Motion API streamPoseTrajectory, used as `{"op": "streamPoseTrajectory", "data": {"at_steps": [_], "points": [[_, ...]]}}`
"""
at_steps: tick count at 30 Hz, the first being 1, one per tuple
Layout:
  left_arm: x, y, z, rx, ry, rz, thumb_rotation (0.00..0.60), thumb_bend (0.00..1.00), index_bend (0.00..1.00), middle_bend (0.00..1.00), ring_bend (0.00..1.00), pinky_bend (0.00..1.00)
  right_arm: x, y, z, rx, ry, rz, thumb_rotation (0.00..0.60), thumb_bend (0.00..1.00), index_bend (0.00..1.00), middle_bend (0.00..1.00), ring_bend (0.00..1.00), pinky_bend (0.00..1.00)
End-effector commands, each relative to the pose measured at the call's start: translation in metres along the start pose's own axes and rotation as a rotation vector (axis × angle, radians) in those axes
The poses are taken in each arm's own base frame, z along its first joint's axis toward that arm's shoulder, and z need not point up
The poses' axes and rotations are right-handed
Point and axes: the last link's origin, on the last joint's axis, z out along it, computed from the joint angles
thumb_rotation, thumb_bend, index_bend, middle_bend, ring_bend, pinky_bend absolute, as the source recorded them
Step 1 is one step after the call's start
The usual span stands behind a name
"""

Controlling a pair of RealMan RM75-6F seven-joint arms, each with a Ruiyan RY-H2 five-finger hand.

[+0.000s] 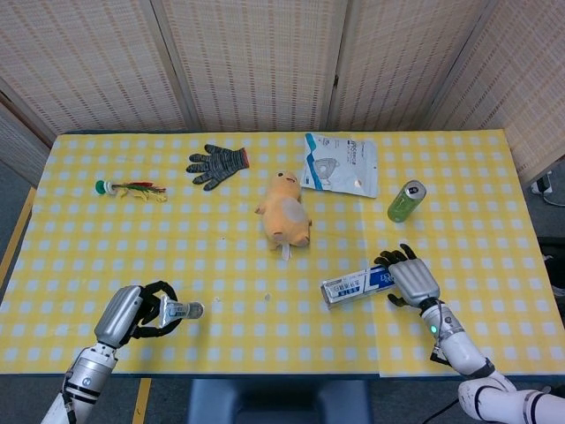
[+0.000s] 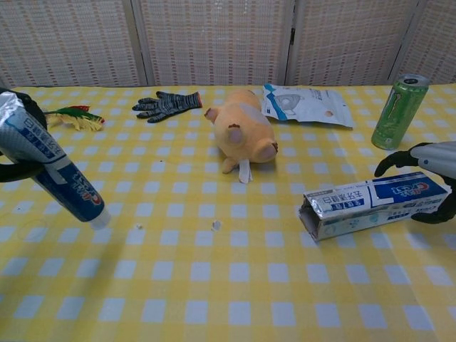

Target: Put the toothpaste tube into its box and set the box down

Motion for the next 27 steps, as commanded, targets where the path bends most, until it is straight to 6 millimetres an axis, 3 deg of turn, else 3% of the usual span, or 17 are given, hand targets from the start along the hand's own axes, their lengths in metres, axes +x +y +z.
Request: {"op": "streamPoseTrajectory", "data": {"at_steps": [1,6,13,22,27], "points": [[0.001,0.000,-0.001,0.001,0.003,-0.002,0.600,0.41,0.78,1.00,1.00,1.00,-0.002,-0.006,0.004,0.008,0.012,0.004,0.600,0.32,0.26,0.21,0.18,0.10],[0.005,0.000,-0.003,0.000,0.014,0.000,0.600,0.42,0.78,1.00,1.00,1.00,-0.004,-0.014,0.007,0.024,0.066,0.008,0.600,0.31,0.38,0.31,0.30,0.40],[0.011,0.003,-0.004,-0.003,0.038,-0.005,0.600,0.42,0.78,1.00,1.00,1.00,-0.006,-0.016,0.010,0.014,0.121,-0.018,0.600,0.31,0.49,0.39,0.42,0.55],[0.032,0.023,-0.006,-0.026,0.084,-0.055,0.600,0.42,0.78,1.00,1.00,1.00,0.005,-0.026,0.000,0.096,0.251,0.140,0.600,0.32,0.50,0.40,0.44,0.56],[0.048,0.039,-0.008,-0.034,0.109,-0.127,0.600,0.42,0.78,1.00,1.00,1.00,0.011,-0.031,-0.008,0.168,0.339,0.323,0.600,0.31,0.50,0.40,0.44,0.56]]}}
